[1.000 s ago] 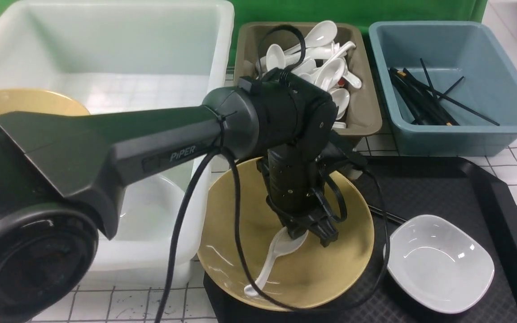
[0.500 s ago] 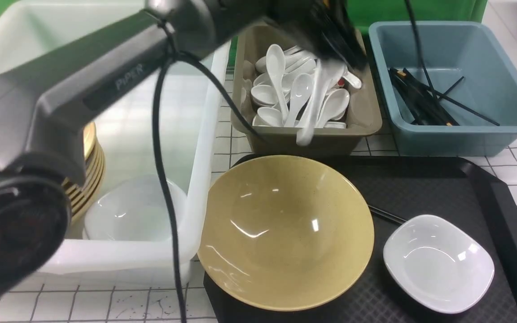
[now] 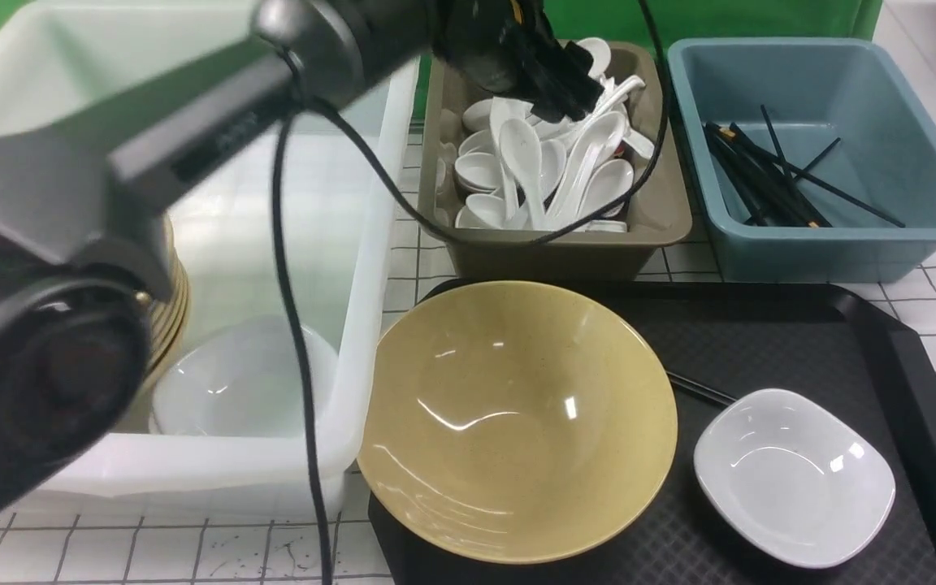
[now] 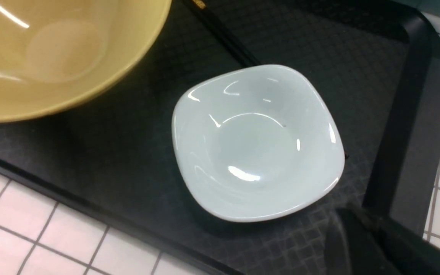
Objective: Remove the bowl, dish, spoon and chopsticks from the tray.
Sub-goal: Use the left arm to put the soup spoon into the small storage box in the middle, then use the left arm to grab the yellow noodle bowl on the left
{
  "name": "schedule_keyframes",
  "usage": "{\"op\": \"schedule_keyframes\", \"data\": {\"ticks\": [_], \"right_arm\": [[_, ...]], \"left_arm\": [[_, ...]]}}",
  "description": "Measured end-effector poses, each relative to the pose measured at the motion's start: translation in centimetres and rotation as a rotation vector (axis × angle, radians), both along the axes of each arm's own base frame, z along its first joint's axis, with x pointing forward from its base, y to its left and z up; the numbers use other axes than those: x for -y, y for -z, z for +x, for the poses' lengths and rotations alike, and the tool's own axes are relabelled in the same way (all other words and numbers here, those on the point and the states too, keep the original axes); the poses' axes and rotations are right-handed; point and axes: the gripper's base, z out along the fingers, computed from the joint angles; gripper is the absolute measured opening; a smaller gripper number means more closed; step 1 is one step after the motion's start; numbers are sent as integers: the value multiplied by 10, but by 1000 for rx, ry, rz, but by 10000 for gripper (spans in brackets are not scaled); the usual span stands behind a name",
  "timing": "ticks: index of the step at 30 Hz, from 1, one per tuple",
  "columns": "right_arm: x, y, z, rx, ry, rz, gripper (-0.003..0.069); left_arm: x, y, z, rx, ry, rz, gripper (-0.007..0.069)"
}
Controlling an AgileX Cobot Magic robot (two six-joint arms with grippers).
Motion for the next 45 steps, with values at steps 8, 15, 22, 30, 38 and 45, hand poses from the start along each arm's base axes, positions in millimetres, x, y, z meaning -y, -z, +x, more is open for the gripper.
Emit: {"op": "schedule_keyframes", "data": {"ticks": [8, 15, 22, 30, 38, 45], "right_arm": [[-10, 12, -4, -25, -119, -13, 48], [-14, 14, -4, -12, -156, -17, 48], [-14, 13, -4, -2, -154, -17, 48], [-14, 13, -4, 1, -157, -19, 48], [-13, 12, -2, 30, -150, -19, 48], [-13, 11, -1, 35, -148, -18, 48]], "left_arm": [[3, 9, -43, -320, 40, 215, 532], [11, 51, -32, -393, 77, 293, 532], [17, 66, -35, -454, 137, 269, 523], [17, 74, -40, -495, 167, 269, 472], [13, 78, -46, -495, 254, 320, 467], [11, 110, -50, -551, 370, 411, 373]]}}
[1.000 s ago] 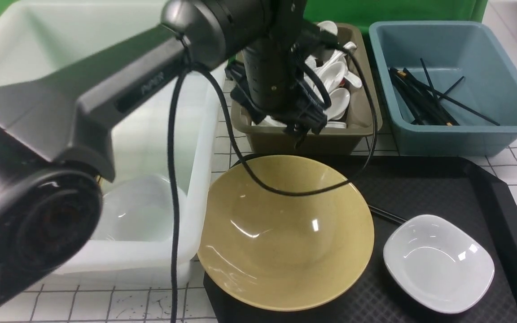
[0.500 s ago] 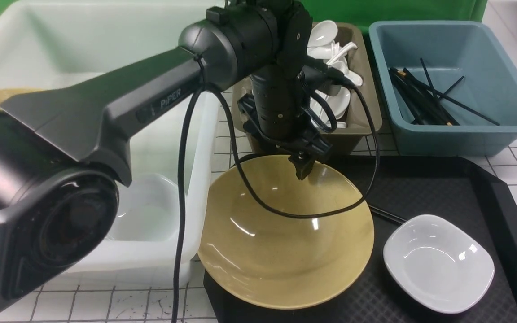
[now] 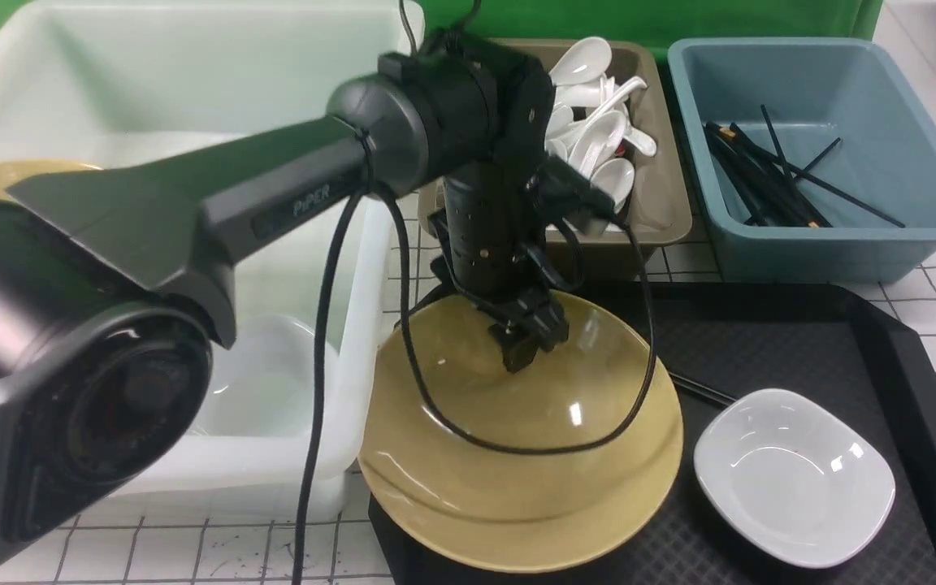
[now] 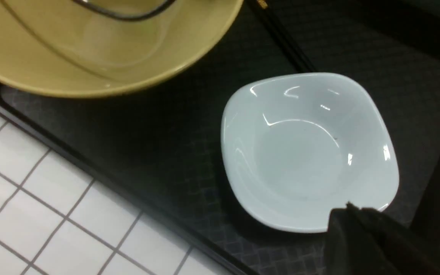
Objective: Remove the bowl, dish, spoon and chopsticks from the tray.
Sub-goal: Use the left arm to grab the yellow noodle bowl on the left, then use the left arm to put the noodle bowl into the large storage box on the left
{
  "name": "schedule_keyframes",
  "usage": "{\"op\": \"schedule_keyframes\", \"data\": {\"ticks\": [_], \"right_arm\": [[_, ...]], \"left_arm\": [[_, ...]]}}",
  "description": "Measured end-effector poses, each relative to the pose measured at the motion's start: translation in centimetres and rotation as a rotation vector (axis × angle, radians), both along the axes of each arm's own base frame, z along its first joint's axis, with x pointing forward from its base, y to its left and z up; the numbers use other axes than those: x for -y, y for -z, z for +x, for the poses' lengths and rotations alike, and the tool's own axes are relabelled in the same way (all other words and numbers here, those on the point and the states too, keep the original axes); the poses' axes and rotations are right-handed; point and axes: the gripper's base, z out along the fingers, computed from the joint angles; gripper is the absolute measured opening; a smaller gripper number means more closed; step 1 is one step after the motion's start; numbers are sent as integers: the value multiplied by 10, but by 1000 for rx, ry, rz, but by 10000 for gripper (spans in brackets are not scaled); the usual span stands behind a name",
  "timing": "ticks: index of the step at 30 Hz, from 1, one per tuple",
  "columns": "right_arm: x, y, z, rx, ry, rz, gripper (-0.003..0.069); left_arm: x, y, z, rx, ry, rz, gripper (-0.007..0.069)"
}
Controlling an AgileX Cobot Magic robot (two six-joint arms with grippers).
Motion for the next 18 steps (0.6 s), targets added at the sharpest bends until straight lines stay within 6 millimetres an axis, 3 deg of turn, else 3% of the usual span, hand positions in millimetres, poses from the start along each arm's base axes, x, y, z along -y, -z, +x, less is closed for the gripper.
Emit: {"op": "schedule_keyframes", "data": {"ticks": [3, 5, 11, 18], "right_arm": [[0, 0, 0, 2, 1, 0, 48], [0, 0, 0, 3, -1, -1, 49], [0, 0, 0, 3, -1, -2, 54], [0, 0, 0, 3, -1, -1, 57]], "left_arm": [[1, -4, -5, -40, 33, -30, 190], [5, -12, -8, -54, 25, -79, 118], [-1, -51, -13, -25, 4, -198, 16], [-54, -133, -8, 43, -100, -523, 8]]}}
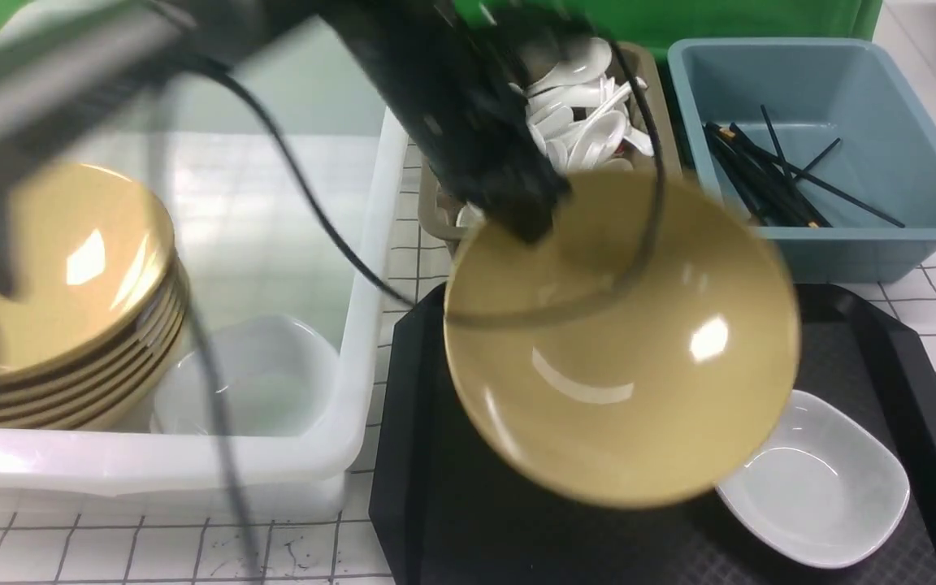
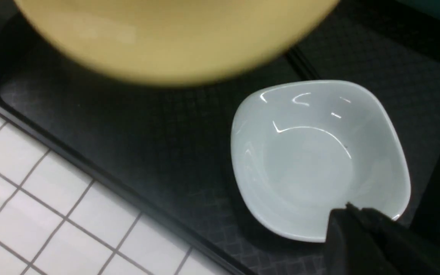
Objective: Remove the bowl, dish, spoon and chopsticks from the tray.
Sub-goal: Use the left arm to put the noodle bowl into the large storage box on the left
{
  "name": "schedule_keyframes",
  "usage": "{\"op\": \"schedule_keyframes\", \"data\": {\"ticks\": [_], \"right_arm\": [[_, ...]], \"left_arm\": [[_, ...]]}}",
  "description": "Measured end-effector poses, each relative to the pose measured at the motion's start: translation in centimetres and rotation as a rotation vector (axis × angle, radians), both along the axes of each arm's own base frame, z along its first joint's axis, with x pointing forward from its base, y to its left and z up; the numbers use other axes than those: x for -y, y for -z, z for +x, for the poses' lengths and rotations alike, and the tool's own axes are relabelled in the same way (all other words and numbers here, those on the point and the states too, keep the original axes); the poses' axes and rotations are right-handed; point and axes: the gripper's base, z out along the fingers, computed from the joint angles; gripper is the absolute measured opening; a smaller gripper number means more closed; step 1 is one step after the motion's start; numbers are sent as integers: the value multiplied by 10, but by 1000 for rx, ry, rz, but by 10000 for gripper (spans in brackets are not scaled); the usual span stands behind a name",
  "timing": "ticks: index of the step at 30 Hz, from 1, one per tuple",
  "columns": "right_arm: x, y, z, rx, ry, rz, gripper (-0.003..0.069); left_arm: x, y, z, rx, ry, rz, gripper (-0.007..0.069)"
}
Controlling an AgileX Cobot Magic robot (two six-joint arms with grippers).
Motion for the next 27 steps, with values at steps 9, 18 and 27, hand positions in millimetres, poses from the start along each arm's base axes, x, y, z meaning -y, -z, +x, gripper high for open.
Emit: {"op": "schedule_keyframes", "data": {"ticks": [9, 18, 27], "right_arm": [[0, 4, 0, -3, 4, -1, 66], [0, 4, 1, 1, 12, 10, 71], [-3, 5, 2, -10, 62, 90, 97]], "left_arm": [[-135, -124, -54, 256, -357, -147, 7], [-291, -85, -139, 286, -1131, 204, 7], [-329, -4, -122, 110, -1334, 199, 69]]}}
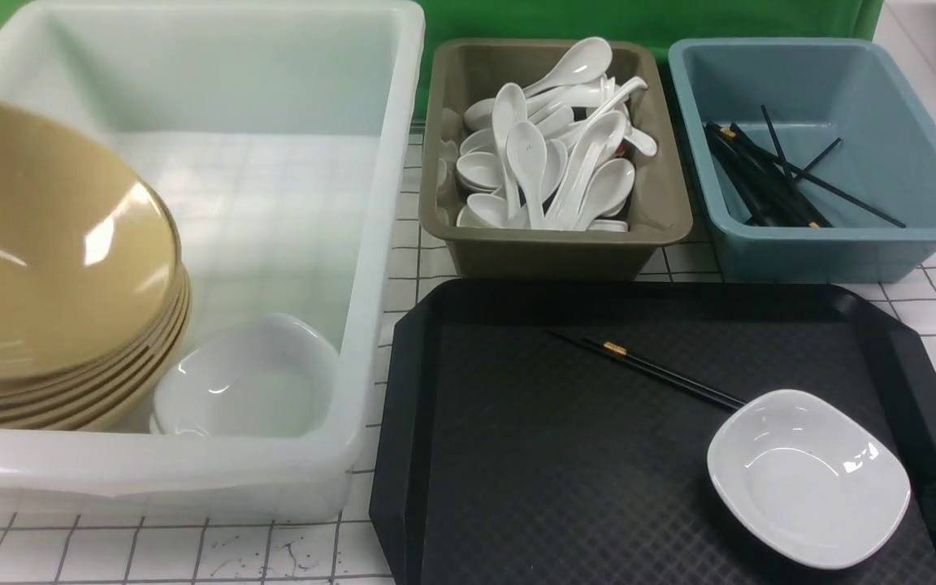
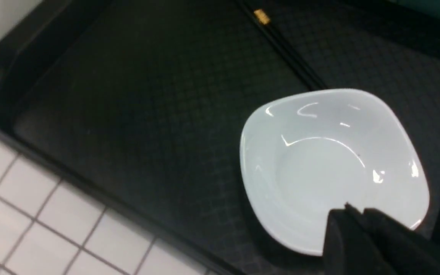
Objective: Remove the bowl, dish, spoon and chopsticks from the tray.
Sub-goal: Use the left arm to put the noodle bowl into the large storage box on the left, then use the right arm to grab the plate
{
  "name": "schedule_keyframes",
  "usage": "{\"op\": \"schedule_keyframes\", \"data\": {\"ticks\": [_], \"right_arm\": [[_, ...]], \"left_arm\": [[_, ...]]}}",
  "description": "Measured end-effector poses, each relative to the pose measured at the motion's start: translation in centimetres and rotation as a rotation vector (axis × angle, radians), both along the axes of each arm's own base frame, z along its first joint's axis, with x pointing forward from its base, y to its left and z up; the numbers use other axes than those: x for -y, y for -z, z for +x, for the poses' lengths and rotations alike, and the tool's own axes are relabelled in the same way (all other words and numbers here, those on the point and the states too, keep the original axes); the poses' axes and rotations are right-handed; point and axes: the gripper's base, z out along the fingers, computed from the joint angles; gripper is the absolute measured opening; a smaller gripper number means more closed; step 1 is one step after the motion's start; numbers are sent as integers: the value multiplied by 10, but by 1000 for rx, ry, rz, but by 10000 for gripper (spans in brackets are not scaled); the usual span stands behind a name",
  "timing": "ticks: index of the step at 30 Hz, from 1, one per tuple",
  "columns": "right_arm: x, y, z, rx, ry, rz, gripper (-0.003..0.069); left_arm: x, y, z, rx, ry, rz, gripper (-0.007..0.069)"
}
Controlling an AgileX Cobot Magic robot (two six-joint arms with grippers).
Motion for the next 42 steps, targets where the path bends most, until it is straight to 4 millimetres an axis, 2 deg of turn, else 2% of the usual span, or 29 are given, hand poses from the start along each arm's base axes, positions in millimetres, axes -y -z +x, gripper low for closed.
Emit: {"op": "schedule_keyframes", "data": {"ticks": [3, 5, 6, 9, 11, 13, 14, 15, 16, 19, 20, 21, 22, 24, 27, 33, 34, 35, 36, 37, 39, 41, 42], "right_arm": [[-1, 0, 4, -63, 22, 19, 152], [-2, 0, 12, -151, 63, 21, 242], [-2, 0, 14, -165, 75, 20, 260], [1, 7, 30, -257, 160, -20, 382], [1, 19, 42, -338, 215, -34, 459], [-1, 29, 54, -387, 263, -24, 503], [-1, 31, 56, -393, 269, -23, 507], [-2, 36, 63, -405, 290, -15, 514], [-4, 44, 73, -421, 330, 7, 520], [-6, 56, 85, -445, 373, 24, 521], [-7, 60, 88, -453, 381, 25, 521], [-8, 66, 93, -470, 391, 22, 521], [-8, 67, 93, -473, 391, 21, 521], [-9, 81, 102, -508, 412, 13, 522], [-10, 92, 108, -522, 423, 9, 522], [-11, 96, 118, -470, 441, 38, 494], [-12, 96, 120, -449, 436, 41, 461], [-12, 95, 122, -422, 423, 40, 390], [-12, 93, 123, -397, 390, 20, 262], [-12, 93, 123, -393, 382, 15, 246], [-12, 84, 124, -358, 370, 26, 150], [-14, 66, 122, -316, 325, 18, 107], [-14, 64, 122, -312, 321, 17, 103]], "left_arm": [[-4, 4, 5, 15, -6, 13, 200], [-5, 0, 6, 46, 0, 37, 337], [-5, -1, 6, 53, -1, 41, 376], [-3, -13, 2, 99, -21, 50, 540], [1, -32, -4, 170, -61, 38, 601], [11, -53, -15, 258, -62, 36, 610], [13, -55, -17, 268, -60, 38, 605], [21, -66, -24, 320, -43, 47, 589], [38, -83, -37, 417, 8, 70, 526], [71, -107, -67, 579, 127, 119, 381], [77, -109, -74, 603, 154, 126, 331], [90, -115, -91, 657, 218, 150, 256], [92, -115, -94, 665, 224, 150, 244], [106, -113, -121, 732, 308, 191, 101], [113, -106, -149, 791, 344, 229, 15], [113, -85, -179, 819, 337, 295, -11], [113, -81, -181, 817, 336, 297, -11], [113, -77, -183, 813, 336, 300, -11], [113, -72, -183, 800, 336, 306, -12], [113, -70, -183, 796, 336, 306, -12], [112, -64, -182, 776, 337, 313, -12], [112, -59, -181, 757, 339, 311, -12], [112, -60, -182, 757, 338, 311, -12]]}}
